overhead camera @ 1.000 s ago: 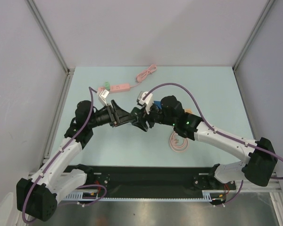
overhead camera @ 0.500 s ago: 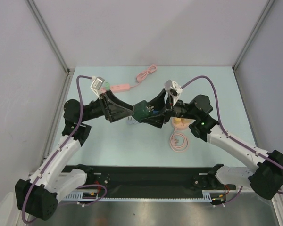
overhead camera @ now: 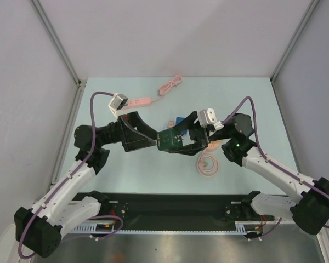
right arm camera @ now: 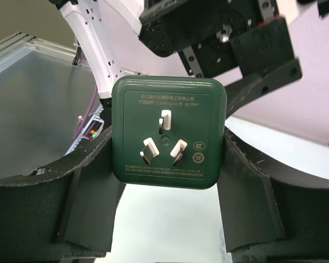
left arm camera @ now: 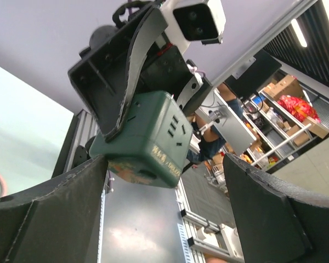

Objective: Insert the plug

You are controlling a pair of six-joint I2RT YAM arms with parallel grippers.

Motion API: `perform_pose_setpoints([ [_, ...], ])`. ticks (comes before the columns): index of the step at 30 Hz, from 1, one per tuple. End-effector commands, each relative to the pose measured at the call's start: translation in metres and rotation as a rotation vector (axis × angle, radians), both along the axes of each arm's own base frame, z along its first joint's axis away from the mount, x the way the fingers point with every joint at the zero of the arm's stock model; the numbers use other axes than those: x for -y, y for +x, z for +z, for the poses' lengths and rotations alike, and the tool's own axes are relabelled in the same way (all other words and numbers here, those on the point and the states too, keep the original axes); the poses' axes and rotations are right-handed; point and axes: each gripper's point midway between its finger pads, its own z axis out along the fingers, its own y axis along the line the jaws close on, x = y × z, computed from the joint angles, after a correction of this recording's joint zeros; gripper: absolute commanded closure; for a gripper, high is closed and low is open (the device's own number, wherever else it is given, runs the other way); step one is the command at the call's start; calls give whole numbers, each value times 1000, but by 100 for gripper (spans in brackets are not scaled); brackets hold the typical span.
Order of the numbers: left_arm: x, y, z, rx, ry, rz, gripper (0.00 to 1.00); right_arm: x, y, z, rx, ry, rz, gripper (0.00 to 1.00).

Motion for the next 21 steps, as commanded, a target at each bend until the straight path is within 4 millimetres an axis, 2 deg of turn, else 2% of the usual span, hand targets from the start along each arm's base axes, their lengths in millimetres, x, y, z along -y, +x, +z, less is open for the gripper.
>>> perform_pose_setpoints([
  [1,2,-12,-7,28,21,-29,8,2,-6,20,151,99,24,100],
  [4,4,-10,-9,26,12,-24,9,-4,-8,22,153,112,48,100],
  [9,5,-15,1,63,-49,-40,11,-15,-12,20,157,130,64,100],
  [16,8,-11,-5,7,-103,-43,14,-23,-12,19,152,156,64,100],
  [20,6,-14,-10,96,-72,-27,8,-20,-9,26,106,171,55,100],
  [21,7,-8,-16,203,-36,18,7,-20,-9,28,95,173,53,100],
])
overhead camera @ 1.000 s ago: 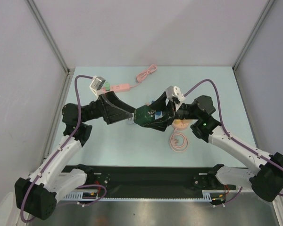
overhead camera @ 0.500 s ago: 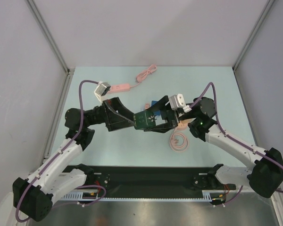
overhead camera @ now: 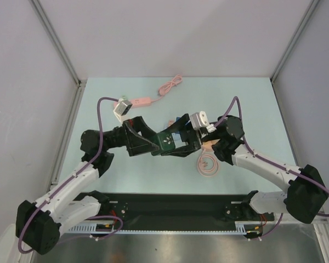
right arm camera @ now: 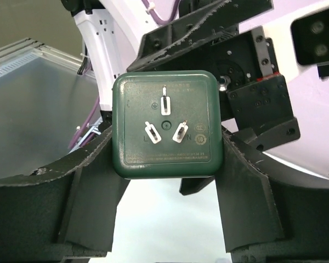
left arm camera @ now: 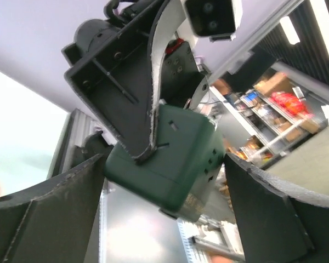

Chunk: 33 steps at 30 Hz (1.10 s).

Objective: Insert the plug

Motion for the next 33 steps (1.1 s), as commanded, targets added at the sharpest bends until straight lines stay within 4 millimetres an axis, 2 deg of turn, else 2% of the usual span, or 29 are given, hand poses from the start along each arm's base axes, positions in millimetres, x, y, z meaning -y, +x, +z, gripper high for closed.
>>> perform_pose_setpoints([
  [1,-2,5,4,161,80,97,6,8,3,30,-18,95,-38,100],
  [2,-3,15,2,313,130,179,4,10,7,31,-38,96,-54,100],
  [3,-6,19,4,342,170,223,3,13,9,30,-60,93,-61,100],
  [4,-12,21,15,345,209,283,1,16,9,30,-107,87,-64,100],
  [5,-15,26,19,434,235,328,0,19,17,28,-148,79,-86,100],
  [7,-22,30,27,452,283,384,0,23,23,26,-207,80,-109,100],
  [9,-25,41,27,493,321,433,2,25,23,25,-230,83,-117,100],
  [12,-24,44,20,521,358,427,10,24,26,24,-278,88,-127,100],
  [14,-23,42,15,552,367,420,11,24,28,25,-296,93,-124,100],
  [21,-19,47,-5,601,424,382,7,25,24,33,-364,138,-59,100],
  [24,-15,38,-6,604,385,334,5,25,21,35,-385,153,-27,100],
  [26,-14,31,4,633,327,318,5,24,21,35,-400,169,-14,100],
  [33,-15,33,1,629,315,355,4,20,19,43,-435,235,4,100],
])
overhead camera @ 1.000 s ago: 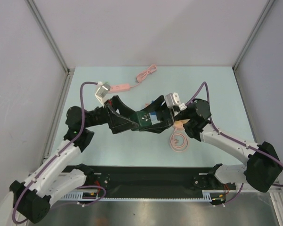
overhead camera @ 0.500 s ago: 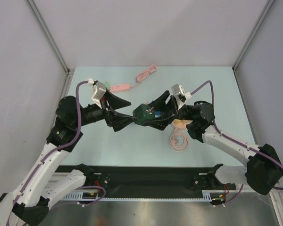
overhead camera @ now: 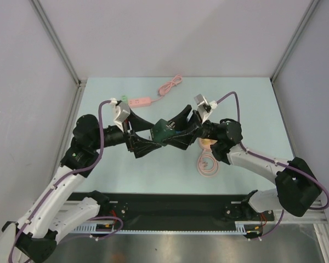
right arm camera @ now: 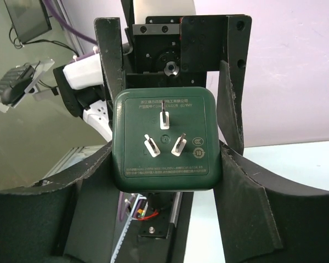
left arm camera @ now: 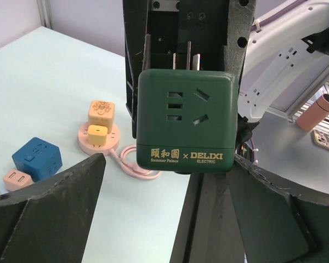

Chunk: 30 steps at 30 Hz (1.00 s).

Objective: Insert the plug

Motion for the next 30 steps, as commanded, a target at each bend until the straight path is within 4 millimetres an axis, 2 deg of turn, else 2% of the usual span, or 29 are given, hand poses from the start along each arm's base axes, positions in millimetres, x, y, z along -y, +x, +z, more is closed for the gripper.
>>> perform_pose_setpoints([
  [1,0,-5,18,84,-57,-8,5,12,-17,44,106,195,-10,100],
  [7,-1,-16,43,99,-228,-27,8,0,-25,52,99,232,20,100],
  [18,-16,-24,71,65,-458,25,14,8,-10,66,38,332,-77,100],
  [24,-19,-20,76,-11,-573,18,15,9,-9,72,13,367,-85,100],
  [30,-17,-15,70,-29,-592,24,16,3,-8,76,-14,387,-75,100],
])
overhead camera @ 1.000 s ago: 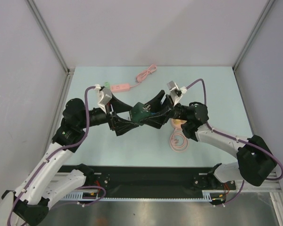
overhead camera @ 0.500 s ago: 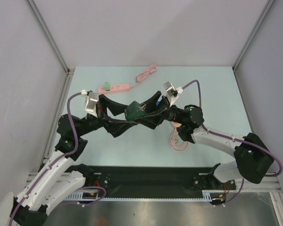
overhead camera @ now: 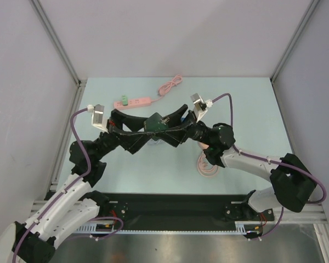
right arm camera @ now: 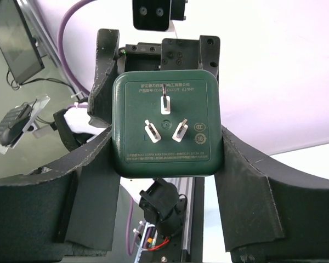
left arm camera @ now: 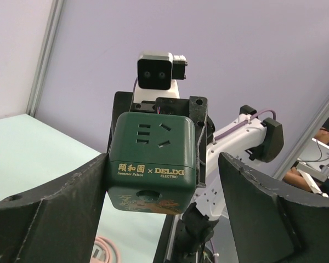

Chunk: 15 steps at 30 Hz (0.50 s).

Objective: Insert the plug

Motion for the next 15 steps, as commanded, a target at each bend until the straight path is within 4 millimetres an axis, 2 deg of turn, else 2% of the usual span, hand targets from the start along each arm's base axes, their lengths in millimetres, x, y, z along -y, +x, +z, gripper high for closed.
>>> perform_pose_setpoints([
  [1,-5,-13,21,53,-83,-26,16,25,-18,59,156,247,-20,100],
  [9,-6,-7,13,34,-97,-4,23,19,-15,61,127,269,-17,100],
  [12,-8,-6,10,32,-108,4,30,18,-16,63,124,275,-10,100],
  [15,-7,-5,10,34,-113,5,46,16,-17,64,117,280,0,100],
])
